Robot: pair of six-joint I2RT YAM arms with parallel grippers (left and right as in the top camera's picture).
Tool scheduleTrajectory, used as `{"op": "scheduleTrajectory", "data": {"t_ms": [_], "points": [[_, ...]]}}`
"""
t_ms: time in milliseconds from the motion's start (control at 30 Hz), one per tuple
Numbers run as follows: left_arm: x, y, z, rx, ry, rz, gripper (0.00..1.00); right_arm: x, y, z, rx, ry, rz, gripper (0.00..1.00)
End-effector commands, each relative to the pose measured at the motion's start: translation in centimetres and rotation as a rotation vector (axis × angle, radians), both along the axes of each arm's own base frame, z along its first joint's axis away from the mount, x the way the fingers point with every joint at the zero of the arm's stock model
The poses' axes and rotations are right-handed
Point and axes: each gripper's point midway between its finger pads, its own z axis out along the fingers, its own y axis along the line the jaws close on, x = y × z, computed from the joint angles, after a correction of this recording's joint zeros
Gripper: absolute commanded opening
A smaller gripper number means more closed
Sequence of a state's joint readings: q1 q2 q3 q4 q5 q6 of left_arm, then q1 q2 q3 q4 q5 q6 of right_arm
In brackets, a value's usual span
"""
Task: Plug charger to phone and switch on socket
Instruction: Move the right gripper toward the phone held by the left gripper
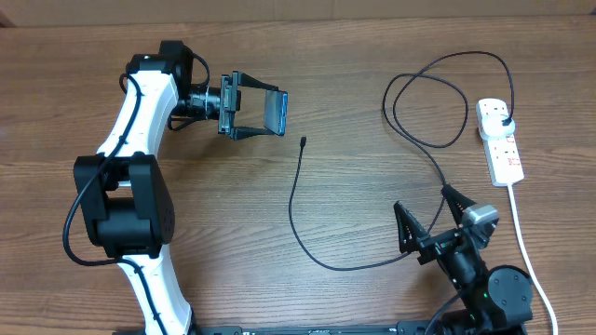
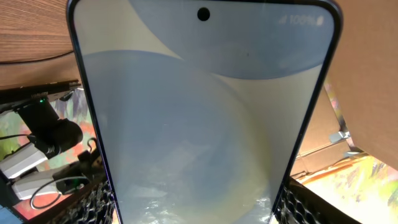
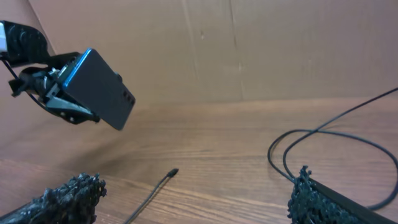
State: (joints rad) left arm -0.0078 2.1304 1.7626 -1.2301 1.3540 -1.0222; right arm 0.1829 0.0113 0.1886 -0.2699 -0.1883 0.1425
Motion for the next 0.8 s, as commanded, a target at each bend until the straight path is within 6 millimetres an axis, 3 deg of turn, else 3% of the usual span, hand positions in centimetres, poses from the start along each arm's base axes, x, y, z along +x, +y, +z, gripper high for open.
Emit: {"op": "scheduleTrajectory", "data": {"t_ms": [0,233,400,633,767], "points": [[0.3,-0.4,1.8,-0.041,-0.030,-0.003,0.51,-0.9,-0.1,3.4,0.021,-0.038,0.006,1.00],[0.3,0.0,0.1,0.057,-0.030,-0.004,0.51,-0.8,-0.1,6.9,0.011,0.012,0.005,1.00],[0.3,0.2,-0.7,0.107,-0.030,-0.004,0.50,0.6,0.3,8.5,-0.011,0.135,0.011,1.00],[0.3,0.9,-2.3,0.210,-0.028,-0.004,0.50,3.1,2.4,9.3,-0.035,0.347,0.106,1.00],[0.2,0.9,-3.4,0.278,-0.013,-0.007,0.50,4.4,4.2,8.6,-0.022,0.457,0.199,1.00]]}}
